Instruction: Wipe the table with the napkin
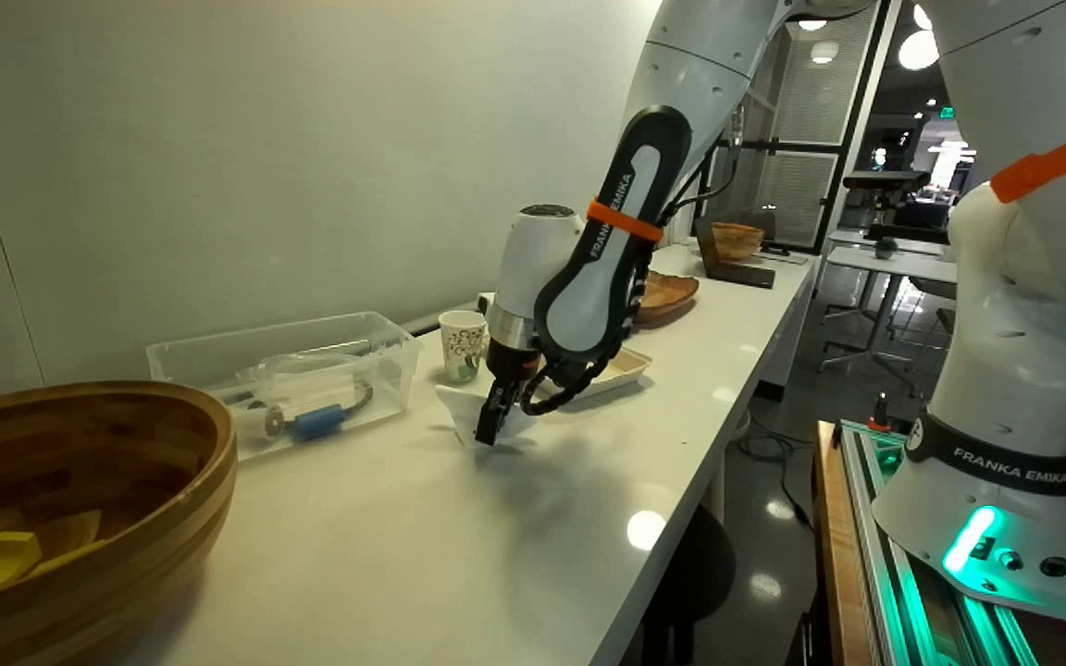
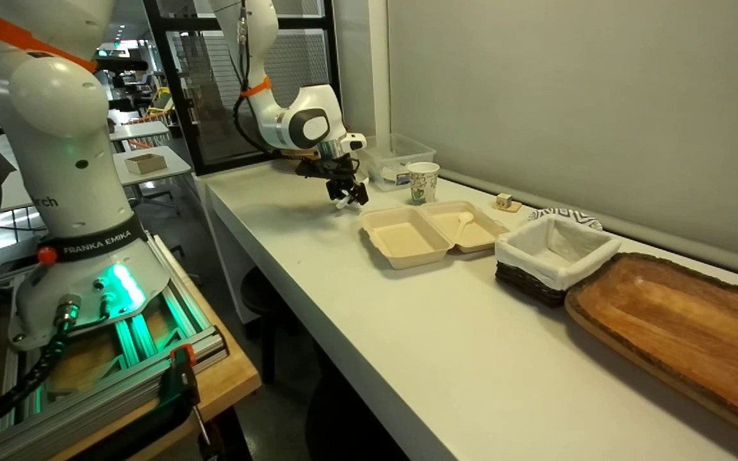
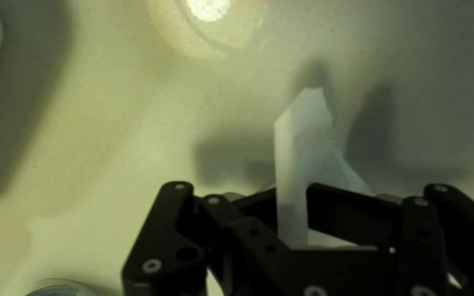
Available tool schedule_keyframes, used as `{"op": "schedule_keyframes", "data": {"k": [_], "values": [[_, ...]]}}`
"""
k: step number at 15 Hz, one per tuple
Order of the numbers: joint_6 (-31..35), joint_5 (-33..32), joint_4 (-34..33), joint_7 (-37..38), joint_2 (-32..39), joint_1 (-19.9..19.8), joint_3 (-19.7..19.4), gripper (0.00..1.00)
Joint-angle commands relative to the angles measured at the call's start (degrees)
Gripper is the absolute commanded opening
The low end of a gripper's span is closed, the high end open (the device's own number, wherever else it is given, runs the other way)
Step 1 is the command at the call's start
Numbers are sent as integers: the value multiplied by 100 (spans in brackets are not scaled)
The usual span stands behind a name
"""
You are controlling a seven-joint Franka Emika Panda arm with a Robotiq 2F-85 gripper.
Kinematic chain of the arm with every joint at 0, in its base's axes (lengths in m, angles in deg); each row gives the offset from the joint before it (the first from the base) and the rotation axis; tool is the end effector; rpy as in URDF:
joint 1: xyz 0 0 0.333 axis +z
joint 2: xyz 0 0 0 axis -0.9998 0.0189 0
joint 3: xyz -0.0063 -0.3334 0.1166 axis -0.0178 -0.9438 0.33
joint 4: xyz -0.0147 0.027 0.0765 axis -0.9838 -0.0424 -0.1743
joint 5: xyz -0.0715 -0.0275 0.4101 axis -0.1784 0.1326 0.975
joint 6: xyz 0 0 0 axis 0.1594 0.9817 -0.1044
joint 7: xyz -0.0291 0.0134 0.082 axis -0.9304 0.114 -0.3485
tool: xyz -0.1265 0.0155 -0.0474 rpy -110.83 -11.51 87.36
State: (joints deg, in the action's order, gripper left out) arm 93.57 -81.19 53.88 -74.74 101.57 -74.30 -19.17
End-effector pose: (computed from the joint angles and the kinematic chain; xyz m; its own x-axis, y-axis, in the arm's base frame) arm 0.5604 0.0568 0.1134 0.9554 0.2247 0.1916 0.2097 -0.9731 0.0957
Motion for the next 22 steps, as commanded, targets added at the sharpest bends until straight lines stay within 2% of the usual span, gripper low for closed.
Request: {"op": "schedule_keyframes", "data": {"k": [1,4,10,17,20,22], "values": [[-29,-200,-50,119,12,-196,188,0],[41,-456,-218,127,114,23,5,0],[19,-828,-546,149,357,242,-112,0],[30,-1585,-1340,155,1200,1289,-824,0],[81,-1836,-1649,111,1411,1585,-969,0],[132,-1935,-1812,57,1513,1629,-897,0]]}}
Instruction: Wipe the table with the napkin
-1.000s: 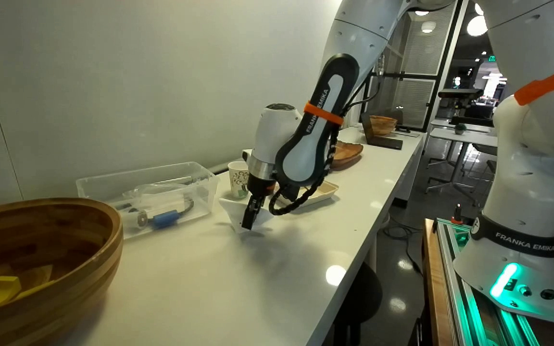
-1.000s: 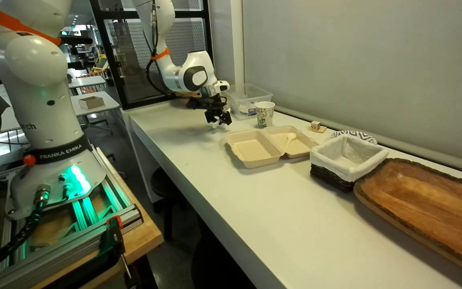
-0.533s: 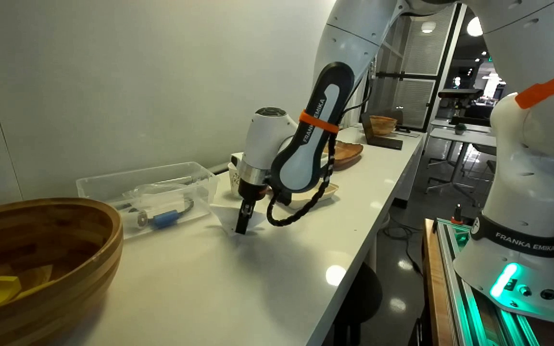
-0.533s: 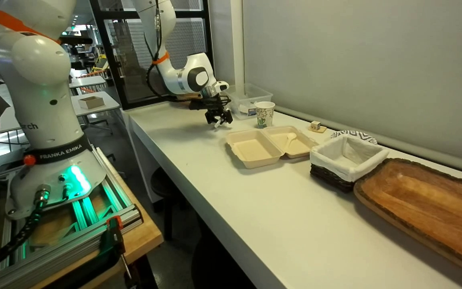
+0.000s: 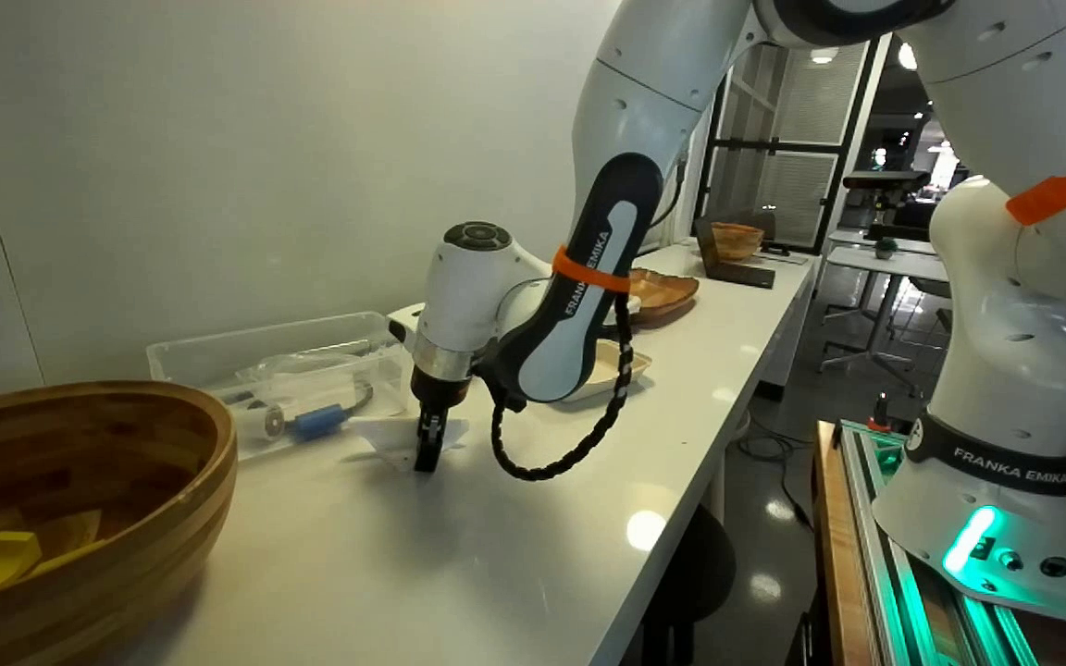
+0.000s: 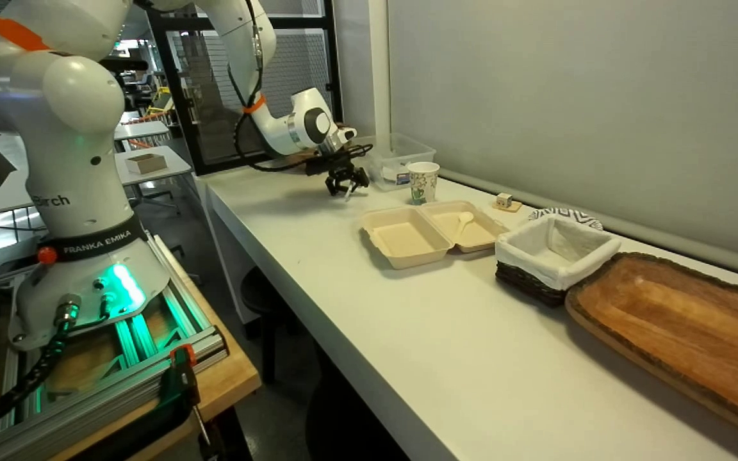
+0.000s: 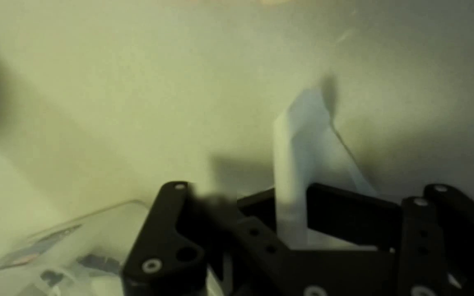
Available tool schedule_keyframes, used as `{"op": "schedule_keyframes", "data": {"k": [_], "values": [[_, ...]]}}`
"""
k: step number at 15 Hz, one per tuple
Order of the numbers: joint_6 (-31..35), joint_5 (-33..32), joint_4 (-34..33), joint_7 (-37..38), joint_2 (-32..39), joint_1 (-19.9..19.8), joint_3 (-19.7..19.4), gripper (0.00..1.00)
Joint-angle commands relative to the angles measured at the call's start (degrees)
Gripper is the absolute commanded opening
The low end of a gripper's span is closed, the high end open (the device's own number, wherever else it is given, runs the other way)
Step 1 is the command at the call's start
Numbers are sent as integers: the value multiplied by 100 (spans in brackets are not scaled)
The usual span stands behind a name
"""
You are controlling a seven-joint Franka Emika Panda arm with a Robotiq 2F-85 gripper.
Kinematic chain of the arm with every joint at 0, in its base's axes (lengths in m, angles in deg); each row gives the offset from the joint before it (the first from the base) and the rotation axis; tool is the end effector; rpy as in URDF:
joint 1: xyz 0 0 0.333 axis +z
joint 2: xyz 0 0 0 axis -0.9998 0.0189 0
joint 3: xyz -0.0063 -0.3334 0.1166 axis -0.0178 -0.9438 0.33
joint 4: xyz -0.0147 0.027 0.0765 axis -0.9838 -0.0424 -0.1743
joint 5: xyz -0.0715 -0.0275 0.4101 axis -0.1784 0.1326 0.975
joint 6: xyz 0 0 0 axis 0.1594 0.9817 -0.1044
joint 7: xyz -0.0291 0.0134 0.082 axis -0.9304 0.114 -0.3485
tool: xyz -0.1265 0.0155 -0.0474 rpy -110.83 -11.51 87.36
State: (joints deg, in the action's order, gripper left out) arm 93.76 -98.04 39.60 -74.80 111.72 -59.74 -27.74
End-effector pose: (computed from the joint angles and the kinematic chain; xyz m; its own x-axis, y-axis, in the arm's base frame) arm 0.6212 0.1565 0.0984 0.7402 0.6461 0.1860 0.5790 -0.7532 0.3121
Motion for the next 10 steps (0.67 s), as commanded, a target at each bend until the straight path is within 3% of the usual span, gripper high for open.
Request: {"op": "schedule_keyframes", "data": {"k": [1,5,10], "values": [[122,-285,-430,23,510,151,45,0],[-443,-127,-167,-96,152,-161,609,0],[-1663,-120,58,463,-305,-314,608,0]]}}
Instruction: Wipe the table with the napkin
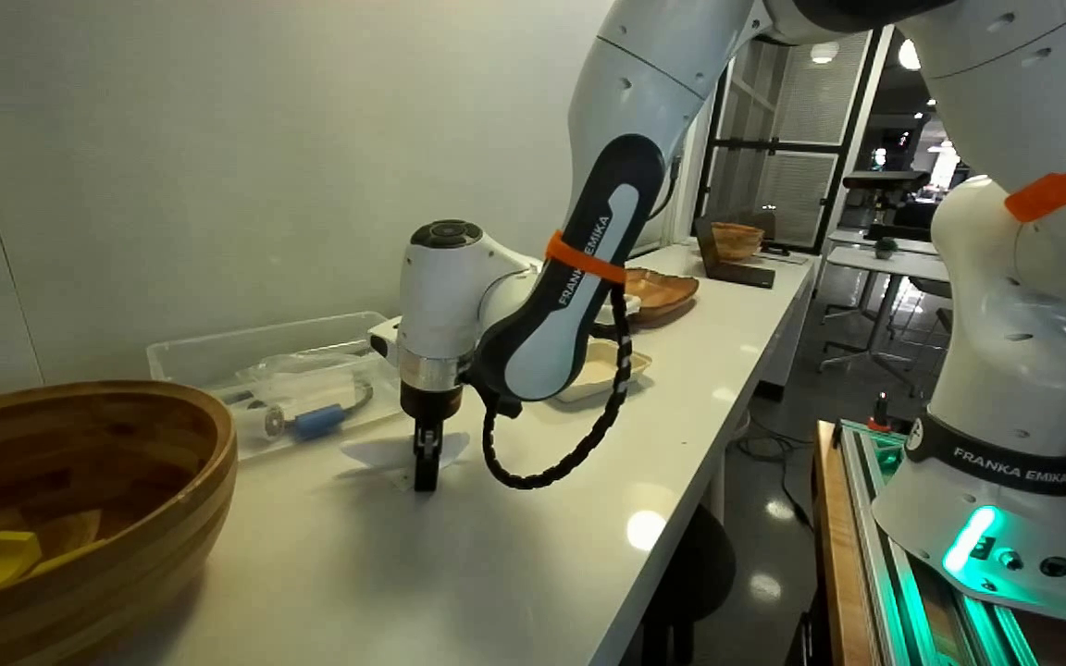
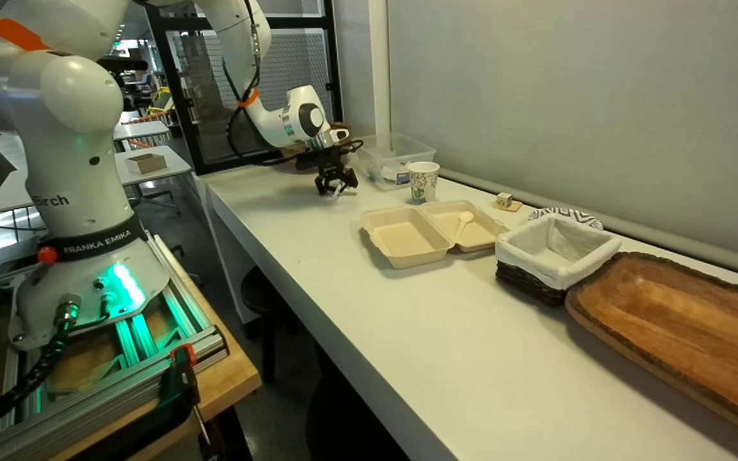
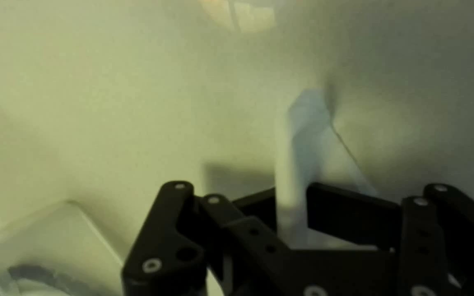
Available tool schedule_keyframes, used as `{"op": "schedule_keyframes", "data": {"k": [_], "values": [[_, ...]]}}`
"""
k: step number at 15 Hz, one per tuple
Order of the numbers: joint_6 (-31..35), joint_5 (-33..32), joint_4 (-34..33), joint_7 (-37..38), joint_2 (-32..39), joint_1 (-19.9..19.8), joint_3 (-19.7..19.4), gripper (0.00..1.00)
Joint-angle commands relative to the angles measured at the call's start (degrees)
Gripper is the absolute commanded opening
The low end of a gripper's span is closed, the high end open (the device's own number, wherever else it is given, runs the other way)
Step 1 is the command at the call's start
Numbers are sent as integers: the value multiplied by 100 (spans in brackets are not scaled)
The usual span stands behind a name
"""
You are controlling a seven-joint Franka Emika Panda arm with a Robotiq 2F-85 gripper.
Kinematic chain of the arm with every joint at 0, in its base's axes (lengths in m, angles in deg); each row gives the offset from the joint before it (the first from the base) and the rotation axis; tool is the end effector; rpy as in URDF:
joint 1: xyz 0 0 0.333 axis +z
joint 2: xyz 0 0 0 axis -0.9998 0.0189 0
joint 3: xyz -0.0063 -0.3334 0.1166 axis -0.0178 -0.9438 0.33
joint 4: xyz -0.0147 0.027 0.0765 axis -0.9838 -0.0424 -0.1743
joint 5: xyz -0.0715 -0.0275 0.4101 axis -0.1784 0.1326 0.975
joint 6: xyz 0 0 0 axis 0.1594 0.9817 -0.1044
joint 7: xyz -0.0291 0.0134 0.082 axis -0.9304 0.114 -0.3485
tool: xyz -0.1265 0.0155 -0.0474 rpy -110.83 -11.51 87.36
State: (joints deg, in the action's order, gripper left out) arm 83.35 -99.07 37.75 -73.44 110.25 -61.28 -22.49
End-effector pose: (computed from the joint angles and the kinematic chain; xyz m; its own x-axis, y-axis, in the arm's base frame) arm 0.6107 0.1880 0.0981 0.7615 0.6430 0.0818 0.6053 -0.7505 0.2652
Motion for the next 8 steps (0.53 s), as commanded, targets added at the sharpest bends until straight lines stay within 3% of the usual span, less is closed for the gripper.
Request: {"op": "schedule_keyframes", "data": {"k": [1,5,7,8], "values": [[-915,13,239,392,-213,-280,170,0],[-1096,447,109,-150,-133,-1304,1063,0],[-1018,562,81,-205,-96,-1558,1256,0],[-1069,639,82,-216,-141,-1664,1347,25]]}}
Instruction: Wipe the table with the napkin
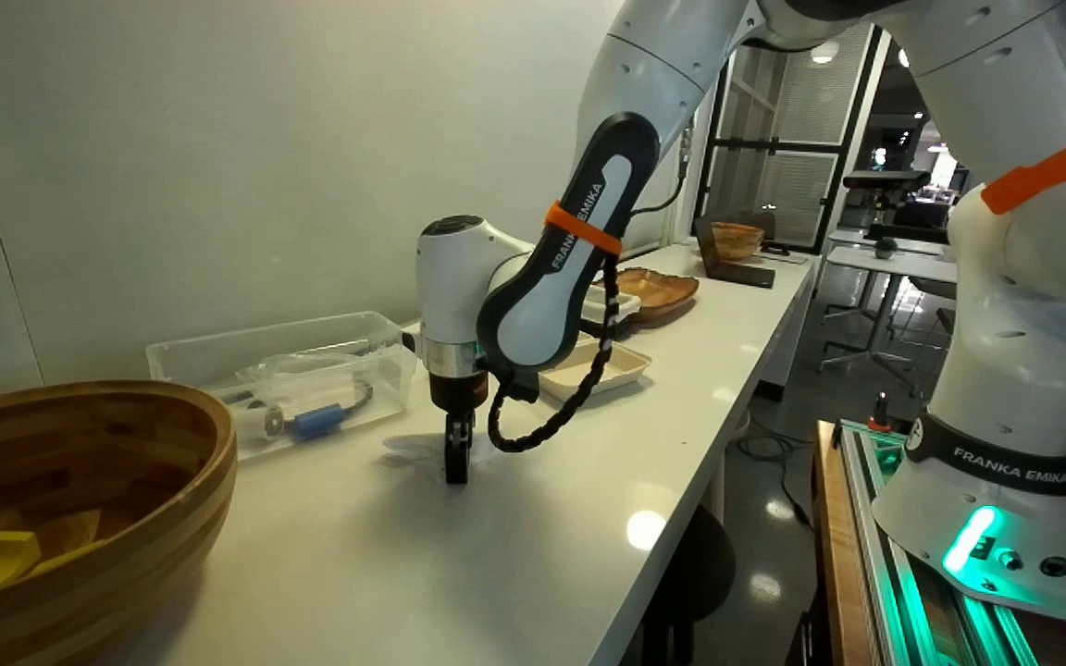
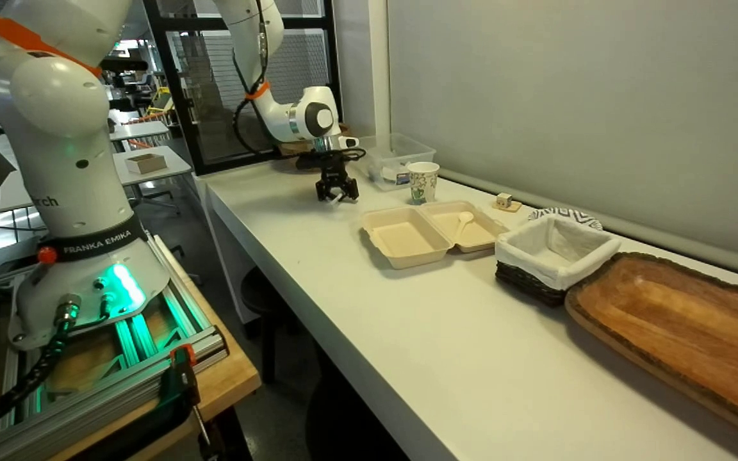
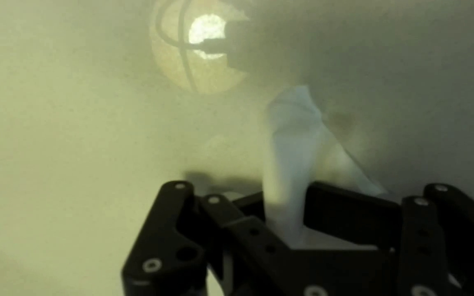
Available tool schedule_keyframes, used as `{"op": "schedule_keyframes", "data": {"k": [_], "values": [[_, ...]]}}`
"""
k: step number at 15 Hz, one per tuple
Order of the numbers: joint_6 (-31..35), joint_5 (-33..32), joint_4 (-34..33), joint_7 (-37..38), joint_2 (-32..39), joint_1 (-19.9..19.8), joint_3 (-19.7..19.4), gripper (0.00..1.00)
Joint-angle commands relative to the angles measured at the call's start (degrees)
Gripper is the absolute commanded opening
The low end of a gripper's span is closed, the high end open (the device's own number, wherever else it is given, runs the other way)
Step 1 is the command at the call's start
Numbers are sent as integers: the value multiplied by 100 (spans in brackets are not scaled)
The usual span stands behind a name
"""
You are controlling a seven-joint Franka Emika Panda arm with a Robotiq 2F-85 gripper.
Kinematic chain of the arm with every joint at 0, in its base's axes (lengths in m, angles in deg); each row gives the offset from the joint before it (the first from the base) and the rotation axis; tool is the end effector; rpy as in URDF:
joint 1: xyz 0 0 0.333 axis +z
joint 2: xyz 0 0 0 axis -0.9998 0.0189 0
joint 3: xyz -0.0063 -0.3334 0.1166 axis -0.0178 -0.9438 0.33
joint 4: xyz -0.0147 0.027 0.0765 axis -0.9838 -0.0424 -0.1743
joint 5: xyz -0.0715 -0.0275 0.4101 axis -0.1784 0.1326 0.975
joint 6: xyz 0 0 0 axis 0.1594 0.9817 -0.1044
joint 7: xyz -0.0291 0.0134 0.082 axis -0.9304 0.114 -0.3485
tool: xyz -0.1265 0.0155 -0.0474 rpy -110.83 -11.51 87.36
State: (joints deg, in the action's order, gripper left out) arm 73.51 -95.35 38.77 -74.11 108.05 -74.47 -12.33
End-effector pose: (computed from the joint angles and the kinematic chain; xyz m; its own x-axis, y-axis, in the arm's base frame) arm 0.6005 0.1411 0.0935 0.8656 0.4999 -0.0285 0.4990 -0.8564 0.1325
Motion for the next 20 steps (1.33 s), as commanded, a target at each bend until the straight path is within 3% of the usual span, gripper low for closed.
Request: {"op": "schedule_keyframes", "data": {"k": [1,11,20], "values": [[-48,268,3,-97,-13,-365,335,26],[-200,90,165,192,-772,-180,240,98],[344,508,-60,-128,-158,-554,617,100]]}}
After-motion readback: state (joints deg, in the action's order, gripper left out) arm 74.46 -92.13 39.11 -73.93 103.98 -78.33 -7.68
